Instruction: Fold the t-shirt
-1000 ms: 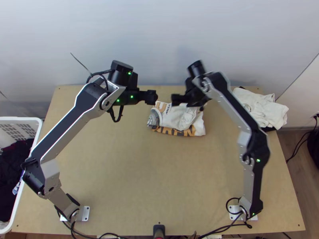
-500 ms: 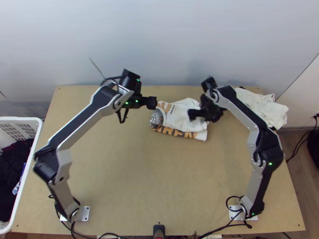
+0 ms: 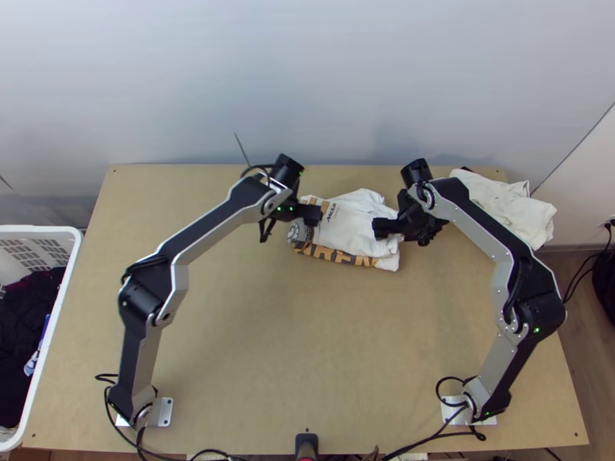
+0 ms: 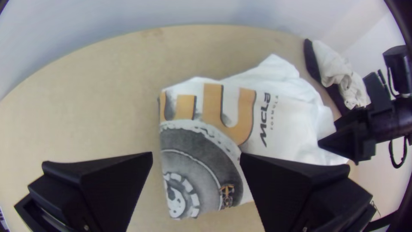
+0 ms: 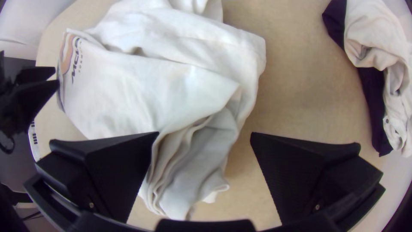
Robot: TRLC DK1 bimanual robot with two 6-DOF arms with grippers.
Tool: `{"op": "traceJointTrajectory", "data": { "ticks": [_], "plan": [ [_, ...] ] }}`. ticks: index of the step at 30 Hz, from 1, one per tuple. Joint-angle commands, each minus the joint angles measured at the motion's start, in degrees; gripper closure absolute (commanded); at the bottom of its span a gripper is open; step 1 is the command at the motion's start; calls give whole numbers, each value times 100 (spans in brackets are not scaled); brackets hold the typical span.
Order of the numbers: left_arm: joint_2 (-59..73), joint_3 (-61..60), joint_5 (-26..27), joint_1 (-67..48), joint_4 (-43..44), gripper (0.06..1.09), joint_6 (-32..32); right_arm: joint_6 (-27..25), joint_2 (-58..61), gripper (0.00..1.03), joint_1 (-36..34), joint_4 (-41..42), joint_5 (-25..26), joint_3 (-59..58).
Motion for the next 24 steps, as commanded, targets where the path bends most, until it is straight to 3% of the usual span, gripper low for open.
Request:
{"op": "traceJointTrajectory", "data": {
  "ticks": [1,9,12,17,20,24],
  "plan": [
    [504,125,-73,-67,-50,10,109,147,-101,4,69,52,-3,105],
    [645,177,-354,-173,-112,10,294,446,-804,4,95,52,6,474],
    [592,256,-363,-173,-147,10,258,331,-1165,4,298,210,182,334],
    [276,529,-363,-50,-261,10,109,-530,-1630,4,816,904,903,-247],
    [-67,740,-363,47,-410,10,-5,-1224,-1630,4,1229,904,1825,-431],
    [-612,784,-354,161,-604,10,-93,-1752,-1604,4,1598,931,1913,-651]
  ]
}}
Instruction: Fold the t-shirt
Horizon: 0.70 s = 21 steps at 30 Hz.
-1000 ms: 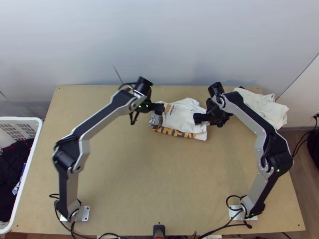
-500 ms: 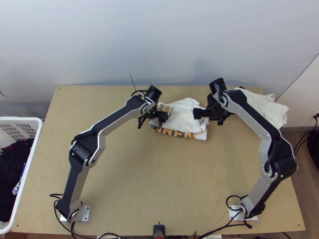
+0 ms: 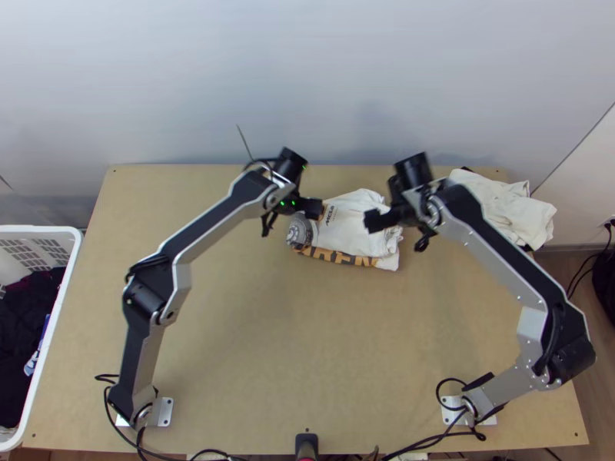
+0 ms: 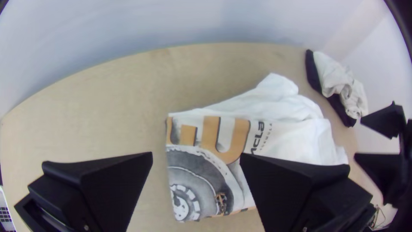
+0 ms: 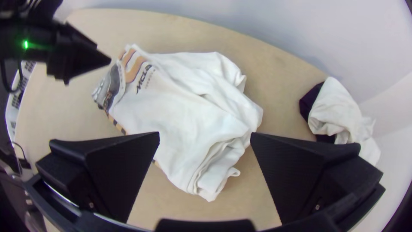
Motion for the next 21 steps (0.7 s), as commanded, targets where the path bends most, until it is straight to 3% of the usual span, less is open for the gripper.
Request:
{"op": "traceJointTrajectory", "data": {
  "ticks": [1,11,21],
  "plan": [
    [-792,200,6,185,-333,10,-192,-930,-159,4,733,188,641,-413],
    [-1882,-371,-2,423,-729,10,-244,-1897,368,4,1630,179,641,-694],
    [-2550,-1136,-2,809,-764,10,-113,-2257,1432,4,1727,284,799,-369]
  ]
}}
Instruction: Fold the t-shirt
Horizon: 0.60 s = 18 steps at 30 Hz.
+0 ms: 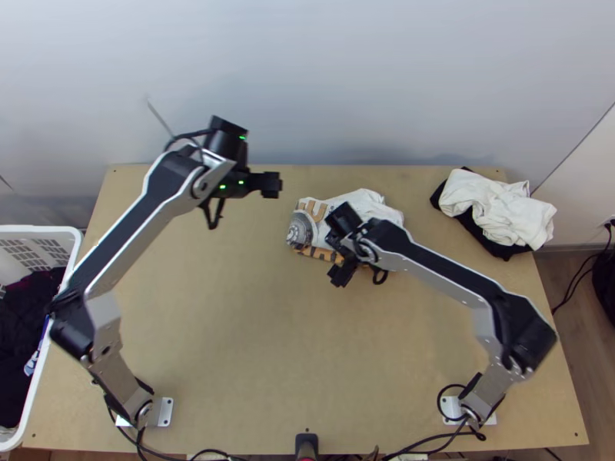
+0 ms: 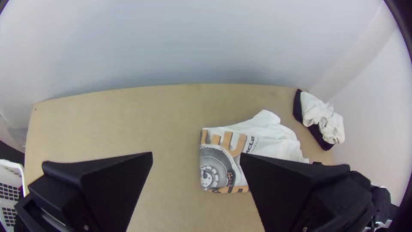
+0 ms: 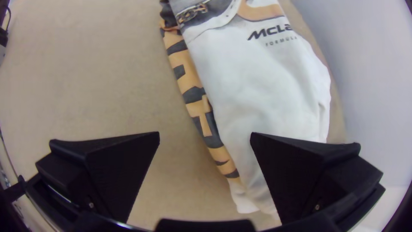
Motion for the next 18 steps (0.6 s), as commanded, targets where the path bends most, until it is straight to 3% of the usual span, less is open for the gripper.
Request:
{"op": "traceJointTrajectory", "data": {
  "ticks": [1,11,15,18],
  "plan": [
    [-450,-474,0,219,-38,10,86,-262,676,4,83,136,192,213],
    [-529,-658,0,263,-38,10,60,-209,904,6,-225,962,535,248],
    [-546,-685,0,255,-29,10,42,-218,1071,27,-304,971,570,239],
    [-564,-693,0,263,-29,10,34,-227,1203,53,-383,1068,640,186]
  ]
}}
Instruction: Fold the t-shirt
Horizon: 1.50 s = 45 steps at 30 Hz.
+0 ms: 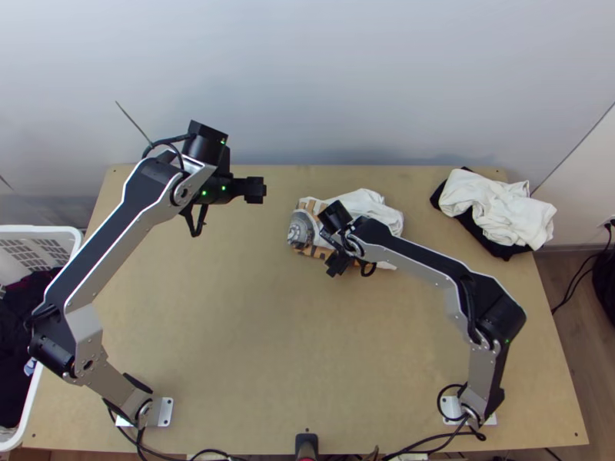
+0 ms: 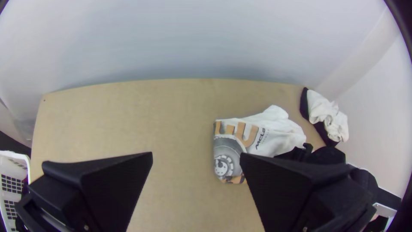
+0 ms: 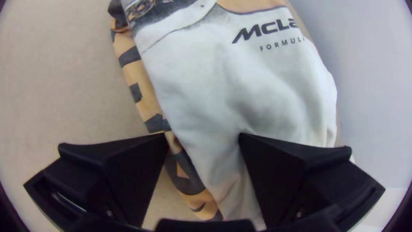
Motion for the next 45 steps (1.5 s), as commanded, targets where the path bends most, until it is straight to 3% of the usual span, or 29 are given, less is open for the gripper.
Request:
{"op": "traceJointTrajectory", "data": {
  "ticks": [1,2,3,4,14,21,25,36,45],
  "plan": [
    [-70,-86,0,19,6,10,-32,1,254,56,-182,268,177,-100],
    [-88,-95,0,27,6,10,-23,1,254,63,-200,277,195,-144],
    [-105,-112,0,45,6,10,-23,-8,281,77,-208,277,204,-153],
    [-123,-130,0,63,6,10,-23,-17,290,83,-208,277,212,-188],
    [-219,-226,0,98,6,10,-32,423,44,100,-261,286,300,-346],
    [-298,-253,0,186,6,10,-32,748,-580,100,-419,804,300,-285],
    [-404,-350,0,291,6,10,-41,1205,-853,100,-665,716,300,172],
    [-641,-517,8,476,6,10,-58,2180,-1407,100,-1536,-708,-148,1614],
    [-782,-701,8,599,6,10,-32,2778,-2101,100,-2907,-1156,-816,1807]
  ]
}}
